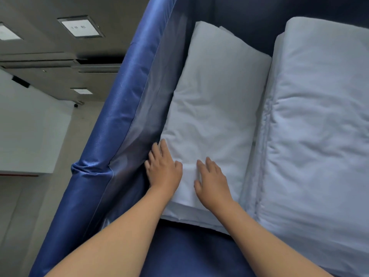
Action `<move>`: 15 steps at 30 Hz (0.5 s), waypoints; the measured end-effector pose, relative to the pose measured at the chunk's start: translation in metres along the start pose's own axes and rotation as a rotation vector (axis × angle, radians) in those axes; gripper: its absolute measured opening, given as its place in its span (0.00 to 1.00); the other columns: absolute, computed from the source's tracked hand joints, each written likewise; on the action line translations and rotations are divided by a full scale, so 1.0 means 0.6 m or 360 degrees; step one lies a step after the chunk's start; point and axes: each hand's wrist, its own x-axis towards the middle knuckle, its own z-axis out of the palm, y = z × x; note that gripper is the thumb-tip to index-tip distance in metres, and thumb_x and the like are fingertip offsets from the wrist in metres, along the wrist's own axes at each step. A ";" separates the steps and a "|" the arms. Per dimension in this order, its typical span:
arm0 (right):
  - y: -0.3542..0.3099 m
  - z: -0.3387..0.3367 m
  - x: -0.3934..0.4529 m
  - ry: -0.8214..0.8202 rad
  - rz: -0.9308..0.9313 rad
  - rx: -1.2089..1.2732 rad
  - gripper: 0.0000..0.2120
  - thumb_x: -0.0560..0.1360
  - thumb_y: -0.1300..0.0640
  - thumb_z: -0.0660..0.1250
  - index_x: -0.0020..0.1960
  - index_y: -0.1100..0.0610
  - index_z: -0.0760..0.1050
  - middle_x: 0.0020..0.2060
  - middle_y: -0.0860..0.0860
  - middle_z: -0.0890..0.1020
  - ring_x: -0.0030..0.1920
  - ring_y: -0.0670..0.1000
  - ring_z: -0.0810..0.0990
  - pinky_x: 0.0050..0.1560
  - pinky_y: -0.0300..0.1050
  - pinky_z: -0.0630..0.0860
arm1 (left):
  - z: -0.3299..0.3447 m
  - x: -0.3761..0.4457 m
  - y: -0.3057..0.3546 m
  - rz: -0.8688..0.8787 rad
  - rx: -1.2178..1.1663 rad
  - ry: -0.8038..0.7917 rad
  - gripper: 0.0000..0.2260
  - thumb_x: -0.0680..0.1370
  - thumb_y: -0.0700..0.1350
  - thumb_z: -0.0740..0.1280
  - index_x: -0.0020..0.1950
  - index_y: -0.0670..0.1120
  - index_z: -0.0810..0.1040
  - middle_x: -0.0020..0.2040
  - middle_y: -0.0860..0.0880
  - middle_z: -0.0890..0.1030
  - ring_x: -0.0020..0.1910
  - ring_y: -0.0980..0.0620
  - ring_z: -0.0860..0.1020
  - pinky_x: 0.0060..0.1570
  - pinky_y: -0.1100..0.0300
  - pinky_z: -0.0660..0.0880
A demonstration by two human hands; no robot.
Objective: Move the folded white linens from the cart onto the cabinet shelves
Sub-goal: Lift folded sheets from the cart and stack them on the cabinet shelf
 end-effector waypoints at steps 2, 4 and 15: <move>0.013 0.001 0.006 0.0006 0.0109 -0.0048 0.32 0.80 0.53 0.58 0.81 0.54 0.49 0.80 0.59 0.50 0.79 0.59 0.52 0.76 0.54 0.55 | 0.000 0.028 0.007 -0.0175 -0.0151 -0.0115 0.31 0.79 0.58 0.64 0.75 0.42 0.59 0.70 0.41 0.69 0.66 0.39 0.71 0.59 0.45 0.71; 0.027 0.002 0.013 -0.0020 0.0227 -0.0104 0.34 0.81 0.51 0.57 0.81 0.53 0.44 0.80 0.58 0.45 0.79 0.59 0.47 0.77 0.55 0.52 | 0.000 0.052 0.012 -0.0269 -0.0101 -0.0195 0.30 0.79 0.64 0.61 0.67 0.40 0.64 0.66 0.40 0.71 0.62 0.38 0.74 0.50 0.47 0.72; 0.098 -0.001 0.052 0.0065 0.1091 0.0373 0.44 0.80 0.47 0.63 0.79 0.62 0.36 0.75 0.67 0.54 0.74 0.66 0.60 0.73 0.54 0.60 | 0.020 0.057 -0.014 -0.0106 -0.0025 -0.0069 0.25 0.80 0.66 0.55 0.55 0.44 0.69 0.53 0.41 0.78 0.49 0.38 0.78 0.42 0.50 0.72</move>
